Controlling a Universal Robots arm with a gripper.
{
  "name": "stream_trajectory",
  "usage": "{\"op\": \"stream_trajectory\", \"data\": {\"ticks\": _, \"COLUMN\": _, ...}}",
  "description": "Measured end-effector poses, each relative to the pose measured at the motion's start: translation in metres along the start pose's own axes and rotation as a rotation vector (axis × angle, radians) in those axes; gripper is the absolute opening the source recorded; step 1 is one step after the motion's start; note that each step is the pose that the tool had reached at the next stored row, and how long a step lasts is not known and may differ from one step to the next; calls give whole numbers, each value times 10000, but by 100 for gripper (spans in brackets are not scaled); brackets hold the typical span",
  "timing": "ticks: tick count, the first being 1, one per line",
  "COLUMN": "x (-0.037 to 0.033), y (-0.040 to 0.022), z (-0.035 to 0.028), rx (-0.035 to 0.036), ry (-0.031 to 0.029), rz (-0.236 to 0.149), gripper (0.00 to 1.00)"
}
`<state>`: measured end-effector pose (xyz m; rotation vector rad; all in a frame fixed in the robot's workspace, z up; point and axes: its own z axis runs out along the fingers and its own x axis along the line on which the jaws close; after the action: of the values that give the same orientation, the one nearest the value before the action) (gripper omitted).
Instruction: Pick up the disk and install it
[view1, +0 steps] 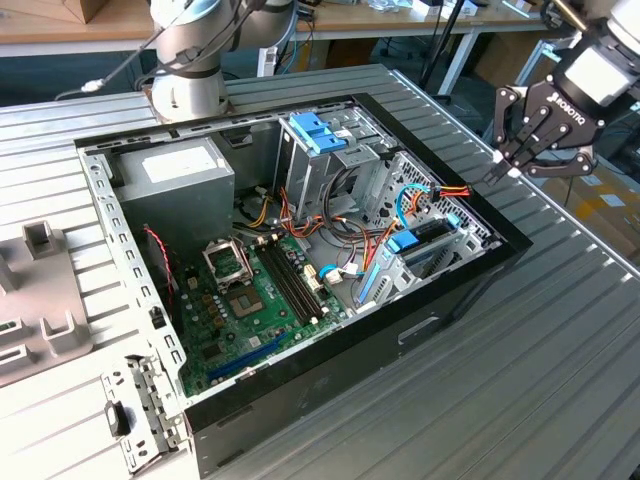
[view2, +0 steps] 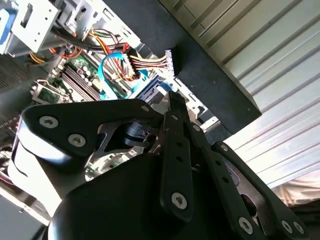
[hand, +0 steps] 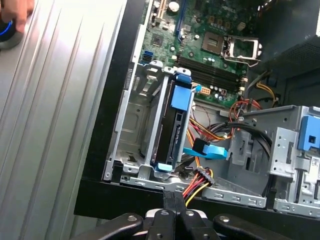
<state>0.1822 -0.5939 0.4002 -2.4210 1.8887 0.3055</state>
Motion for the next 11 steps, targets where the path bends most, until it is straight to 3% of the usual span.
{"op": "stream_trajectory", "data": {"ticks": 6, "x": 3, "y": -12, "z": 5, "rx": -23, "ry": 16, "rz": -110, "gripper": 11}}
{"op": "stream_trajectory", "data": {"ticks": 7, "x": 3, "y": -12, "z": 6, "rx": 13, "ry": 25, "rz": -118, "gripper": 11}}
{"op": "stream_trajectory", "data": {"ticks": 9, "x": 4, "y": -13, "z": 9, "rx": 212, "ry": 91, "rz": -150, "gripper": 11}}
{"op": "stream_trajectory", "data": {"ticks": 10, "x": 5, "y": -12, "z": 13, "rx": 435, "ry": 174, "rz": -187, "gripper": 11}}
{"op": "stream_trajectory", "data": {"ticks": 11, "x": 5, "y": -10, "z": 14, "rx": 511, "ry": 244, "rz": -196, "gripper": 11}}
